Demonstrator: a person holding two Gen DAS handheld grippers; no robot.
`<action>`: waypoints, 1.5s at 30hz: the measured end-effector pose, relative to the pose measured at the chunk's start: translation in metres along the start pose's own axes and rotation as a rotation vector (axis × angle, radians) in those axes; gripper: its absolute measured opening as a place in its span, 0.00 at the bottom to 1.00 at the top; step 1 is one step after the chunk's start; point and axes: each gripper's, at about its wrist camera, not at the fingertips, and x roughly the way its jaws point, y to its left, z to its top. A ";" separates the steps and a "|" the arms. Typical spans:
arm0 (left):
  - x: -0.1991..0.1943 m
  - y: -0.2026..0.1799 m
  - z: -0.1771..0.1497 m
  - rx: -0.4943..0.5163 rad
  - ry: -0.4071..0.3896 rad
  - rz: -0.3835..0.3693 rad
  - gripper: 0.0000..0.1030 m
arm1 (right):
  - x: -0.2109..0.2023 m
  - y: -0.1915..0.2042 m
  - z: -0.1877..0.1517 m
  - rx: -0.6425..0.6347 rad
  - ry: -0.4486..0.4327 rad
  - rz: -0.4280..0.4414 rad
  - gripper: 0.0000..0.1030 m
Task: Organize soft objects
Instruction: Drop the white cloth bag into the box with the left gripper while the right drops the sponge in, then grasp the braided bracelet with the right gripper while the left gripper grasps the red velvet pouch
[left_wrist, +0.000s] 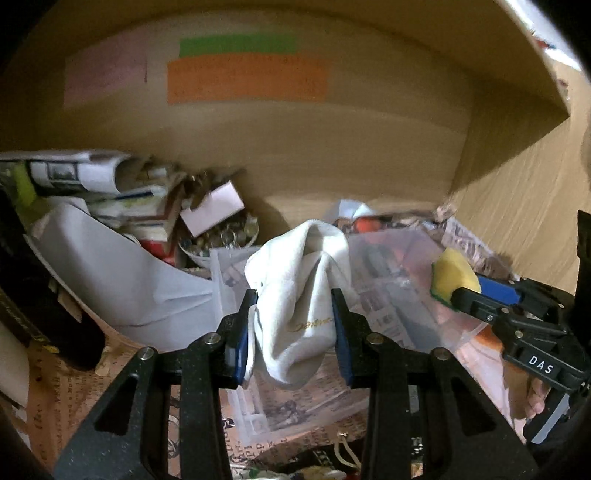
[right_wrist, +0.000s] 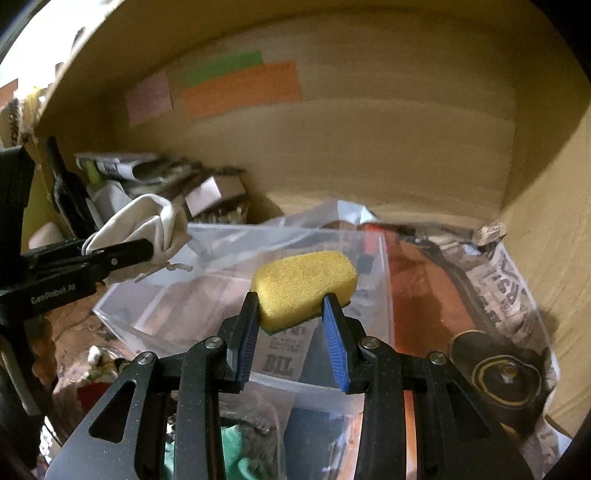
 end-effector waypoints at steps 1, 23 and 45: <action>0.005 0.000 0.000 0.003 0.016 -0.003 0.35 | 0.004 0.000 0.000 -0.005 0.015 0.002 0.31; -0.010 -0.009 -0.004 0.032 0.002 0.029 0.65 | -0.005 0.008 0.002 -0.039 0.008 -0.030 0.58; -0.098 -0.045 -0.079 0.085 -0.082 -0.035 0.91 | -0.090 0.030 -0.069 -0.010 -0.025 -0.030 0.69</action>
